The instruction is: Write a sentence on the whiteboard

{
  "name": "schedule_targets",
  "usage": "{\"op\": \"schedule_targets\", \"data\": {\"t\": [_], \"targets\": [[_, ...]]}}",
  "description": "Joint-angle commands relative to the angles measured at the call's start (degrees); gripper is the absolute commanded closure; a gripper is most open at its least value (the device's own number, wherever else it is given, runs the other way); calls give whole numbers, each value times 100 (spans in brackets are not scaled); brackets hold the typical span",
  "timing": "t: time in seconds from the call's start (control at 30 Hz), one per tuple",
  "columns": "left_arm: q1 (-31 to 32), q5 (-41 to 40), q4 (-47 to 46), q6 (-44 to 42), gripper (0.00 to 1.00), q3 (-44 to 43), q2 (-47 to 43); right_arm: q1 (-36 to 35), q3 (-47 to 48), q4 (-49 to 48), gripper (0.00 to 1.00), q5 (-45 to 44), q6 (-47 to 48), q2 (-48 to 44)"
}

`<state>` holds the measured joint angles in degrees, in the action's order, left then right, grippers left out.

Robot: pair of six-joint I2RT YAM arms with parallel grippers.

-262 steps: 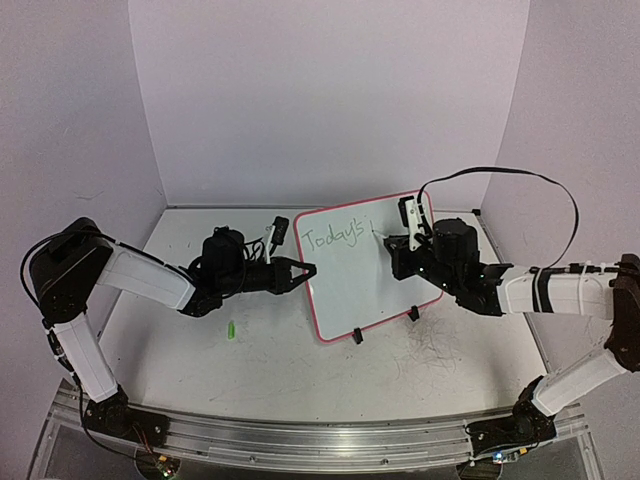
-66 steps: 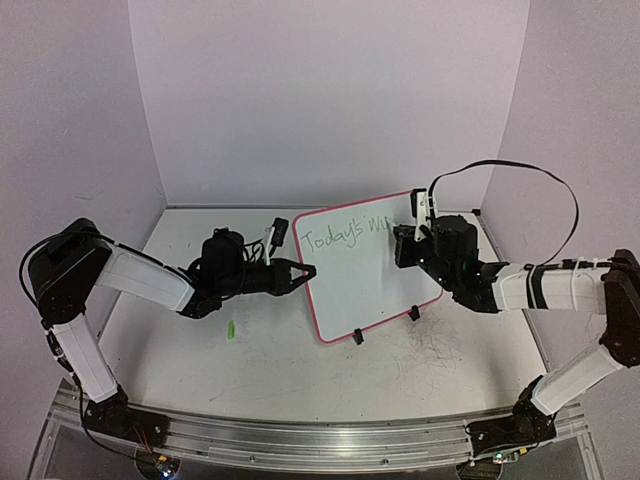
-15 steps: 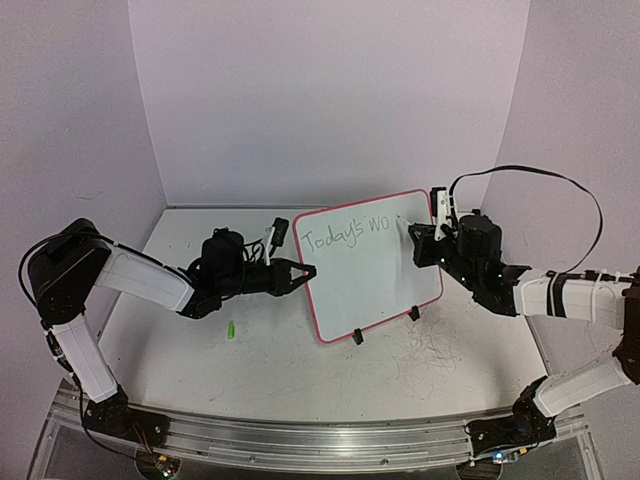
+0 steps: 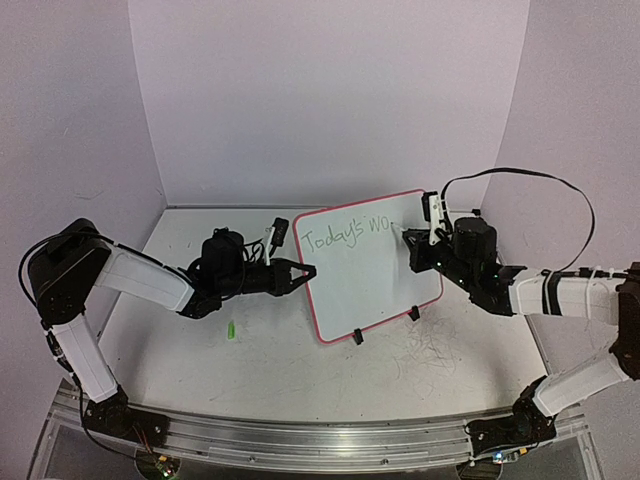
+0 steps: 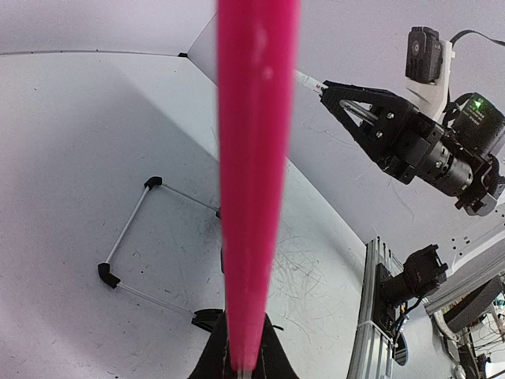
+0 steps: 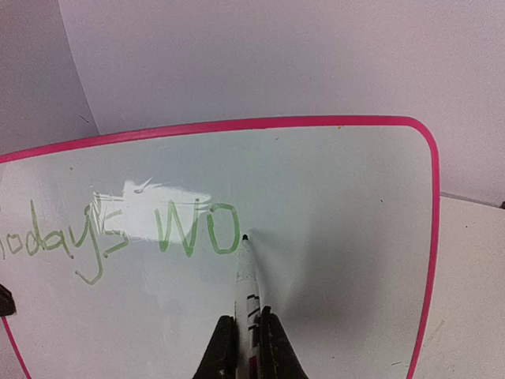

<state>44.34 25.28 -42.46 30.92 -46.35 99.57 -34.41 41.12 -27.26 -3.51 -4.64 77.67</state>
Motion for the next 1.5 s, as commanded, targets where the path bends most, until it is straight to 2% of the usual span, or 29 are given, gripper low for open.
{"op": "schedule_targets", "data": {"t": [0.0,0.8,1.1,1.47], "targets": [[28,38,-42,-95,100,26,-199,19,191,-134,100,81,72,105],[24,27,-41,-121,100,56,-234,19,543,-304,100,-179,10,409],[22,30,-48,-125,100,56,-245,20,523,-243,100,-379,-11,475],[23,30,-39,-121,100,56,-245,21,205,-99,100,-181,-168,232]]}}
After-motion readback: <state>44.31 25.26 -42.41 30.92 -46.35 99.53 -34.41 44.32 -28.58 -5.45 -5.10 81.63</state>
